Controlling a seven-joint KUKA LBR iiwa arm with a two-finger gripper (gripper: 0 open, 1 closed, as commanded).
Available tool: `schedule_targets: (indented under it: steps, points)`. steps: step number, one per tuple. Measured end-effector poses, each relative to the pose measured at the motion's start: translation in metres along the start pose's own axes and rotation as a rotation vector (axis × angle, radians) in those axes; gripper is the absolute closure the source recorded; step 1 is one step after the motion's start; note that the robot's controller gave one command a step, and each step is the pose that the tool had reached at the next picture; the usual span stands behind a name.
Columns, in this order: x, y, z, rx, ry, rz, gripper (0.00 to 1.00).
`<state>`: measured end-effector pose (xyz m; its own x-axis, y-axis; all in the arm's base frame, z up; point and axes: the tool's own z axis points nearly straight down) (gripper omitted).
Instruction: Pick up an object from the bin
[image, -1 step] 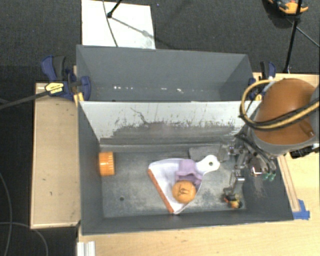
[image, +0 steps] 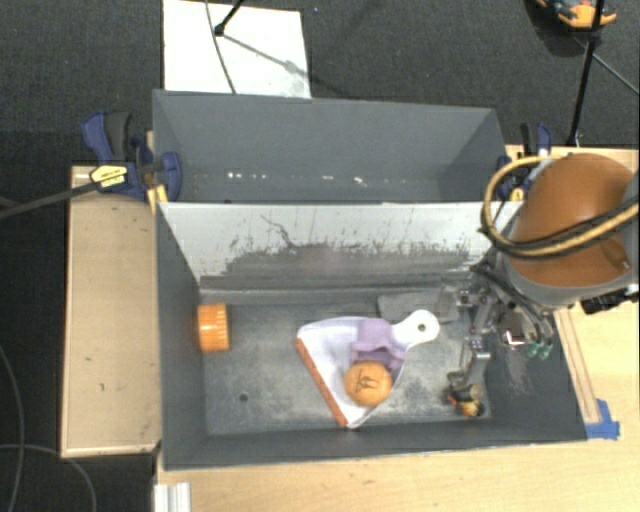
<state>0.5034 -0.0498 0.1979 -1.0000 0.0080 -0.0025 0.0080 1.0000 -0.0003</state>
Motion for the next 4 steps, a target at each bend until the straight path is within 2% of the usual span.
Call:
schedule_targets:
  steps: [1, 2, 3, 4]
  points:
    - [-0.019, 0.016, 0.051, 0.001, -0.008, -0.034, 0.0]
    - [-0.019, 0.06, 0.128, -0.001, 0.003, -0.158, 1.0]
    - [-0.019, 0.06, 0.128, -0.001, 0.003, -0.158, 1.0]
    - [-0.051, 0.046, 0.121, -0.001, 0.003, -0.201, 1.0]
